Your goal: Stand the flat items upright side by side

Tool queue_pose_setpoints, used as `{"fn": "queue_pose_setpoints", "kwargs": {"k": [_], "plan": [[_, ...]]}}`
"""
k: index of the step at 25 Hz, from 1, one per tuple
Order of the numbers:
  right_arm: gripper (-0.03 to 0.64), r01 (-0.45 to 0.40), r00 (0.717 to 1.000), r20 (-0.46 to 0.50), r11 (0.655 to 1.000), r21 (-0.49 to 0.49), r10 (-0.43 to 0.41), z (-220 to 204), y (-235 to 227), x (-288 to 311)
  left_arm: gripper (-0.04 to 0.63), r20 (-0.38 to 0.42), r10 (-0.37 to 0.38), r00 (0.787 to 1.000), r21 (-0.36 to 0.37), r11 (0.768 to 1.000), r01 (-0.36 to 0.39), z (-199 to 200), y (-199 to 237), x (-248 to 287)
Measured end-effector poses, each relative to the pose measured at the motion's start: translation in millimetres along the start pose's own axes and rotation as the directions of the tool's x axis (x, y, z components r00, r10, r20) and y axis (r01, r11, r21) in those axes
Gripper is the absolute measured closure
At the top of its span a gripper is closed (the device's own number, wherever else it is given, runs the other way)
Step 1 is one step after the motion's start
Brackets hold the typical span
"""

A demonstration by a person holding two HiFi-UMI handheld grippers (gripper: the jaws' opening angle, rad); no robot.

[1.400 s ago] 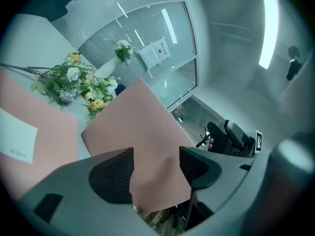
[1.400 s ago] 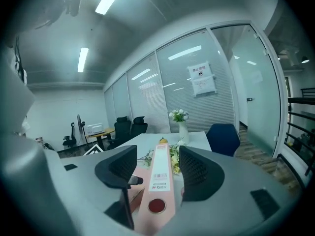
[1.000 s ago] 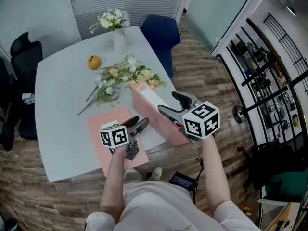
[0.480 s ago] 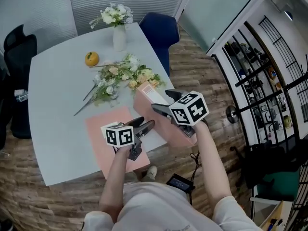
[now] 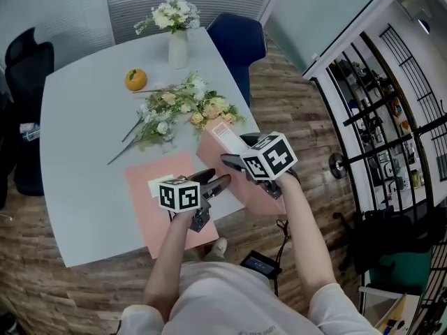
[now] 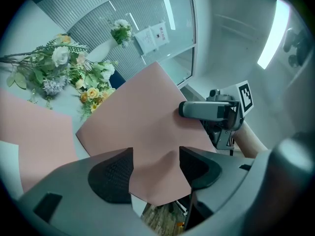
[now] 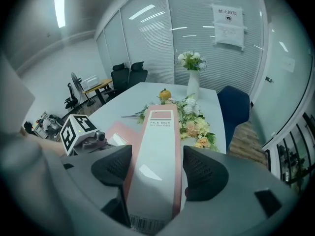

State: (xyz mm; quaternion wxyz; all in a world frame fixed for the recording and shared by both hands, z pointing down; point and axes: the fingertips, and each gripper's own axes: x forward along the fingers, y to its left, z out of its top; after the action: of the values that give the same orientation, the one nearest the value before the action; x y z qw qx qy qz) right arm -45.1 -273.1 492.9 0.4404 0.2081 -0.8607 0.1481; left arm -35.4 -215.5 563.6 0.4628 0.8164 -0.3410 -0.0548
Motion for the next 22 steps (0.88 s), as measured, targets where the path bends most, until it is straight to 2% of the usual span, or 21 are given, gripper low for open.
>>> {"fn": "queue_pose_setpoints", "kwargs": {"k": [4,22], "plan": [[0.287,-0.022,0.999,-0.023,1.000,0.005,0.022,-2,3,2,0.307,-0.006,-0.007,1.000,-0.001,1.000,0.007,-1,-1,5],[0.295,-0.021,1.000,0.005,1.000,0.001,0.021,-2,0,0,0.308,-0.014,-0.030,0.999,-0.011,0.999,0.030,0,-4,17]]}}
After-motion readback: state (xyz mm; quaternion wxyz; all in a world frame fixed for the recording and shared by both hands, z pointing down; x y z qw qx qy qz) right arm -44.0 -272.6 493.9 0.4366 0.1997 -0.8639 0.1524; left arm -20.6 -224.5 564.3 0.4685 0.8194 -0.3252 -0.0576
